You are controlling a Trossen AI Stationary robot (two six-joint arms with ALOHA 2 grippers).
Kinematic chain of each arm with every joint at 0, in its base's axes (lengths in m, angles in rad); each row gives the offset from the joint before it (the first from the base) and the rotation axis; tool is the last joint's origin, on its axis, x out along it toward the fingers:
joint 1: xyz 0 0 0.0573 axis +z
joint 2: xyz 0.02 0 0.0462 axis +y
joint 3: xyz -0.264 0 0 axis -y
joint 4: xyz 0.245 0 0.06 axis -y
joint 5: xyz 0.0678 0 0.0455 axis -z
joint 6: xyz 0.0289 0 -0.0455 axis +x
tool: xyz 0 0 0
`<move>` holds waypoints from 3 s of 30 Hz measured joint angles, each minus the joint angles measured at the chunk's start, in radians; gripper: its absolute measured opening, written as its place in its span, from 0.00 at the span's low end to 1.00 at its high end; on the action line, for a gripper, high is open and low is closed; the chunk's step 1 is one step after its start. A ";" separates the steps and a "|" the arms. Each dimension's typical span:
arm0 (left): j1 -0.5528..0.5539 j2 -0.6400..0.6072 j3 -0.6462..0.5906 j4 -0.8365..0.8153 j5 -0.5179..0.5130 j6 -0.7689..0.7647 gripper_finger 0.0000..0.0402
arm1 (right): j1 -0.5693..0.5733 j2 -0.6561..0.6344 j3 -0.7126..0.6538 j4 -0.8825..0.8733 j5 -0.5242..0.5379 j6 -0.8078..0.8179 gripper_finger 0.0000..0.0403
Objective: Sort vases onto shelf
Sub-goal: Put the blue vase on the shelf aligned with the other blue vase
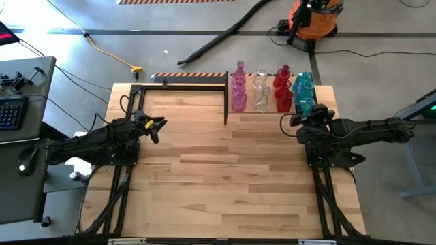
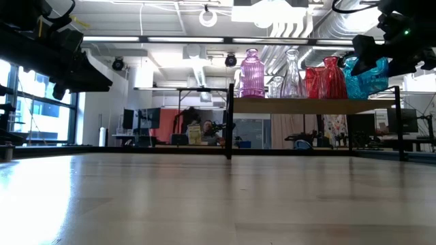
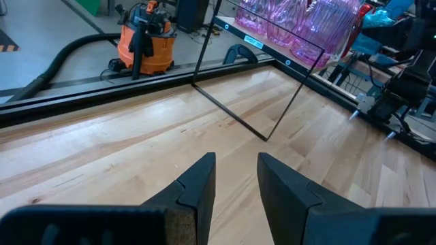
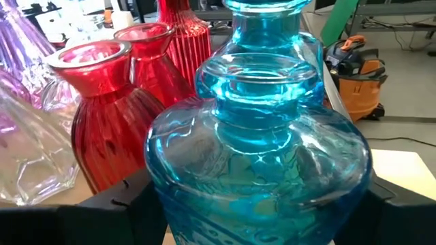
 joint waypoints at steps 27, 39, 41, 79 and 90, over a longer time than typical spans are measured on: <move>0.000 0.000 0.000 0.000 0.000 0.000 0.25 | -0.112 0.078 0.000 0.086 -0.005 -0.047 0.70; 0.000 0.000 0.000 0.000 0.000 0.000 0.25 | -0.117 0.099 0.000 0.098 -0.005 -0.045 0.70; 0.000 0.000 0.000 0.000 0.000 0.000 0.25 | -0.117 0.104 0.000 0.099 -0.004 -0.045 0.70; 0.000 0.000 0.000 0.000 0.000 0.000 0.25 | -0.137 0.131 0.001 0.105 0.100 0.051 0.73; 0.000 0.000 0.000 0.000 0.000 0.000 0.25 | -0.129 0.131 0.001 0.105 0.108 0.081 0.72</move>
